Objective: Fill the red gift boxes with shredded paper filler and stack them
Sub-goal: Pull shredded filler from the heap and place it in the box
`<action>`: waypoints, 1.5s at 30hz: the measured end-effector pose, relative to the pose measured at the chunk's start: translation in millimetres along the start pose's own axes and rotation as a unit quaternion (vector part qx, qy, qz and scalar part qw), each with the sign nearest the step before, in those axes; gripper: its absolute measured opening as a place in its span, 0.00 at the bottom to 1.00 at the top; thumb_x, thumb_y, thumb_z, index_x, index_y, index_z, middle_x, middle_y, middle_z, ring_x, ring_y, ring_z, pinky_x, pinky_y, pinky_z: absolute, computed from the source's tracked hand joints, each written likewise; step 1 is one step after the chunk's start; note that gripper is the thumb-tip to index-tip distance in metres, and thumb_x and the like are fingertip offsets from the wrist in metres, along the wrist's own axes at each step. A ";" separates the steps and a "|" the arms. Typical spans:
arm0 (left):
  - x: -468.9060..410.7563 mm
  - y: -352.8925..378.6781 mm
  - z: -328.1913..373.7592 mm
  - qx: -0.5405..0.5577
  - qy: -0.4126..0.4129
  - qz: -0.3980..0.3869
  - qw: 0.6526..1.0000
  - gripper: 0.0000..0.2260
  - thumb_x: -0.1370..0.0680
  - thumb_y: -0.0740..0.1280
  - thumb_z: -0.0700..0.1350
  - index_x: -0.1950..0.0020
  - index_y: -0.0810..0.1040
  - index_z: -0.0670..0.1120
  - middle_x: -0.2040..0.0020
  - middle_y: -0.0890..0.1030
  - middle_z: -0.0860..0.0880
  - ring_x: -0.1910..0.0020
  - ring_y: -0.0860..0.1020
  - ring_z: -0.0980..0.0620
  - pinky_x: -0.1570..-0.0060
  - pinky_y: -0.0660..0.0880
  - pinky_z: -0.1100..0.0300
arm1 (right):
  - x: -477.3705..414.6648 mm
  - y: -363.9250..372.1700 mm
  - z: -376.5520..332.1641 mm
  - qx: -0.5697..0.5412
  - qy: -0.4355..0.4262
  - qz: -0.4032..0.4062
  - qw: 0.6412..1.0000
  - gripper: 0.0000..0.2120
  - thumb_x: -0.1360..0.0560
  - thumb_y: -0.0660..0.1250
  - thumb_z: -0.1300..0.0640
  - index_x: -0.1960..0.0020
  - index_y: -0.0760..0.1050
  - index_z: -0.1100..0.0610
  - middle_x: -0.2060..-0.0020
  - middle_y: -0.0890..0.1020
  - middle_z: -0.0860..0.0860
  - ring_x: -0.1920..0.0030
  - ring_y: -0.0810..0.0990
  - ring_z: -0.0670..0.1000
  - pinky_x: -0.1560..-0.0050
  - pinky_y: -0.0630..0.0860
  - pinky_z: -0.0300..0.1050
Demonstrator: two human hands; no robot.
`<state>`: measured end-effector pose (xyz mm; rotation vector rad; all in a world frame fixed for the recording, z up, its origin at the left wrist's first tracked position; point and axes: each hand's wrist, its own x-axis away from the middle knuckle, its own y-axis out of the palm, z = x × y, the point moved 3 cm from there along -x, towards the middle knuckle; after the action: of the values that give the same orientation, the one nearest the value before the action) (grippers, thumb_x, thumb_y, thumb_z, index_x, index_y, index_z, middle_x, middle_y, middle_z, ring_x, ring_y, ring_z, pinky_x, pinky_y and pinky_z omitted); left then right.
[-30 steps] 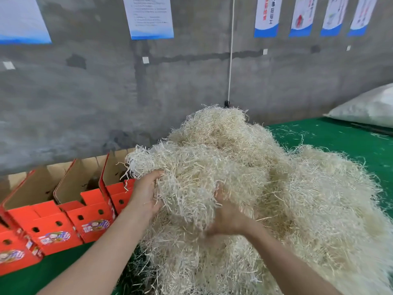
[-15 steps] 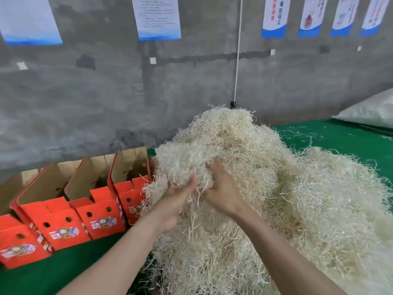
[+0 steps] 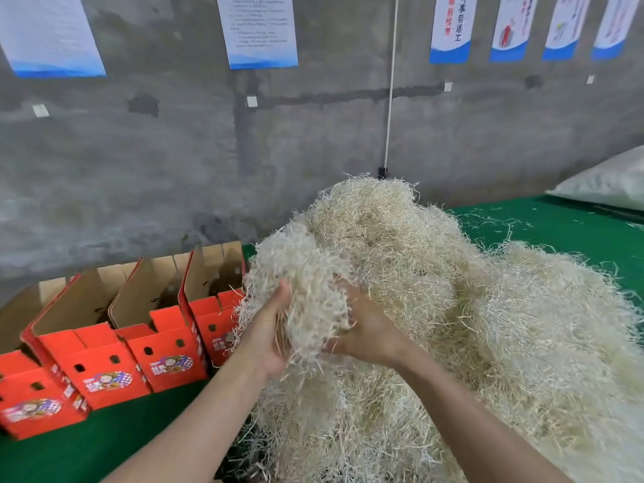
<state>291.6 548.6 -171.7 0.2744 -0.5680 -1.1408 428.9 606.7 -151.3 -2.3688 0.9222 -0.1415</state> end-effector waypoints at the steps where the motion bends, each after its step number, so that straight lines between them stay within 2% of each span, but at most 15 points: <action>1: -1.0 0.3 -1.3 0.012 -0.014 0.009 1.000 0.26 0.41 0.74 0.62 0.54 0.85 0.44 0.53 0.84 0.40 0.56 0.83 0.40 0.61 0.78 0.49 | -0.8 4.3 1.9 0.085 -0.020 0.004 0.996 0.47 0.33 0.73 0.61 0.26 0.46 0.43 0.27 0.56 0.47 0.27 0.51 0.49 0.28 0.51 0.50; 3: -3.1 -1.4 -2.4 0.044 -0.036 0.038 0.998 0.20 0.32 0.69 0.57 0.52 0.81 0.42 0.57 0.84 0.40 0.61 0.83 0.41 0.62 0.77 0.51 | 1.8 6.9 6.3 0.184 -0.071 -0.013 0.980 0.46 0.31 0.69 0.62 0.26 0.43 0.41 0.26 0.51 0.44 0.29 0.44 0.43 0.28 0.43 0.45; 8: -10.9 -18.8 28.3 0.132 0.050 0.109 0.984 0.11 0.24 0.62 0.49 0.55 0.80 0.44 0.60 0.84 0.42 0.60 0.81 0.43 0.62 0.75 0.50 | 4.9 -28.8 36.2 0.186 -0.081 0.108 0.973 0.41 0.32 0.67 0.67 0.32 0.54 0.35 0.35 0.66 0.40 0.35 0.70 0.51 0.36 0.71 0.47; 14: -5.1 -27.1 41.2 0.108 0.067 0.158 0.979 0.18 0.25 0.63 0.49 0.37 0.75 0.46 0.33 0.72 0.41 0.37 0.73 0.40 0.40 0.70 0.40 | 8.5 -73.2 117.7 0.392 0.198 0.161 0.884 0.33 0.26 0.60 0.67 0.26 0.55 0.47 0.35 0.70 0.55 0.36 0.70 0.57 0.38 0.72 0.55; 17: -4.0 -28.1 40.7 0.092 0.072 0.162 0.980 0.15 0.25 0.61 0.49 0.45 0.82 0.44 0.38 0.77 0.42 0.40 0.75 0.40 0.46 0.75 0.40 | 16.8 -81.9 117.1 0.458 0.272 0.049 0.845 0.38 0.26 0.65 0.59 0.24 0.47 0.48 0.27 0.57 0.59 0.28 0.53 0.65 0.31 0.52 0.66; 21: -4.9 -27.0 40.7 0.103 0.065 0.155 0.980 0.15 0.22 0.59 0.51 0.61 0.79 0.45 0.66 0.83 0.43 0.69 0.82 0.44 0.66 0.74 0.53 | 7.5 -95.5 51.1 0.378 0.149 -0.008 0.914 0.62 0.41 0.75 0.39 0.27 0.30 0.45 0.27 0.34 0.51 0.28 0.33 0.59 0.32 0.36 0.62; 25: -1.4 -9.0 41.2 0.075 0.077 0.101 0.989 0.13 0.22 0.59 0.49 0.57 0.79 0.43 0.63 0.83 0.43 0.58 0.80 0.43 0.57 0.76 0.50 | -22.0 -37.3 -15.2 0.220 -0.045 0.020 0.974 0.68 0.45 0.78 0.42 0.31 0.23 0.40 0.29 0.31 0.40 0.29 0.30 0.46 0.32 0.31 0.55; 27: 3.9 -4.1 42.7 0.071 0.085 0.090 0.990 0.14 0.23 0.59 0.49 0.60 0.79 0.44 0.66 0.83 0.44 0.61 0.79 0.44 0.60 0.75 0.52 | -36.7 3.0 -12.6 0.191 -0.018 -0.028 0.981 0.61 0.40 0.77 0.46 0.25 0.35 0.48 0.27 0.38 0.45 0.28 0.37 0.48 0.31 0.31 0.57; 29: 11.2 -2.4 48.8 0.058 0.091 0.087 0.990 0.18 0.23 0.60 0.49 0.68 0.81 0.44 0.69 0.82 0.44 0.68 0.80 0.46 0.67 0.77 0.55 | -45.4 29.3 7.3 0.216 0.032 -0.083 0.972 0.37 0.30 0.72 0.52 0.28 0.57 0.62 0.29 0.63 0.56 0.29 0.61 0.53 0.27 0.54 0.54; 31: 16.5 -9.6 53.7 0.014 0.095 0.102 0.990 0.22 0.22 0.59 0.47 0.75 0.78 0.43 0.76 0.78 0.47 0.79 0.77 0.50 0.79 0.74 0.62 | -50.4 31.1 28.8 0.219 0.070 -0.048 0.972 0.15 0.25 0.66 0.61 0.40 0.71 0.64 0.44 0.78 0.58 0.46 0.78 0.53 0.49 0.74 0.39; 34: 26.5 -30.9 56.4 -0.148 0.079 0.156 0.973 0.19 0.18 0.54 0.38 0.69 0.70 0.42 0.77 0.73 0.44 0.78 0.73 0.49 0.87 0.64 0.70 | -52.7 -2.0 47.8 0.185 0.103 0.094 0.973 0.09 0.28 0.61 0.72 0.51 0.76 0.62 0.55 0.80 0.56 0.58 0.79 0.51 0.65 0.74 0.33; 37: 29.0 -23.0 42.6 -0.475 -0.019 0.050 0.878 0.06 0.23 0.59 0.37 0.57 0.74 0.39 0.57 0.74 0.43 0.58 0.75 0.47 0.64 0.74 0.70 | -50.3 -30.0 42.5 0.133 0.070 0.158 0.976 0.12 0.26 0.60 0.73 0.47 0.77 0.63 0.51 0.81 0.57 0.64 0.76 0.47 0.63 0.76 0.37; 40: 8.2 -1.3 20.5 -0.759 -0.012 -0.073 0.646 0.28 0.32 0.70 0.41 0.32 0.68 0.47 0.39 0.74 0.47 0.44 0.76 0.48 0.49 0.74 0.60 | -46.6 -33.8 33.4 0.157 0.032 0.157 0.975 0.15 0.26 0.62 0.70 0.44 0.78 0.58 0.52 0.82 0.54 0.64 0.79 0.48 0.63 0.78 0.39; 43: -3.5 14.8 37.8 -0.841 0.195 0.093 0.497 0.33 0.30 0.71 0.41 0.28 0.62 0.53 0.37 0.72 0.46 0.44 0.75 0.48 0.51 0.75 0.58 | -36.3 -31.8 35.7 0.271 0.013 0.137 0.953 0.10 0.23 0.64 0.54 0.43 0.76 0.53 0.56 0.81 0.47 0.63 0.78 0.44 0.55 0.78 0.39; 45: -8.9 11.2 48.4 -0.827 0.248 0.163 0.478 0.38 0.32 0.72 0.41 0.26 0.58 0.53 0.31 0.66 0.45 0.35 0.69 0.43 0.40 0.72 0.51 | -30.0 -30.4 40.7 0.324 -0.022 0.160 0.932 0.10 0.21 0.60 0.50 0.47 0.75 0.54 0.62 0.77 0.44 0.65 0.75 0.43 0.49 0.77 0.45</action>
<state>270.8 565.0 -128.7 -1.1599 1.1151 -0.7094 436.1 663.7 -164.5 -1.5900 1.0322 -0.2228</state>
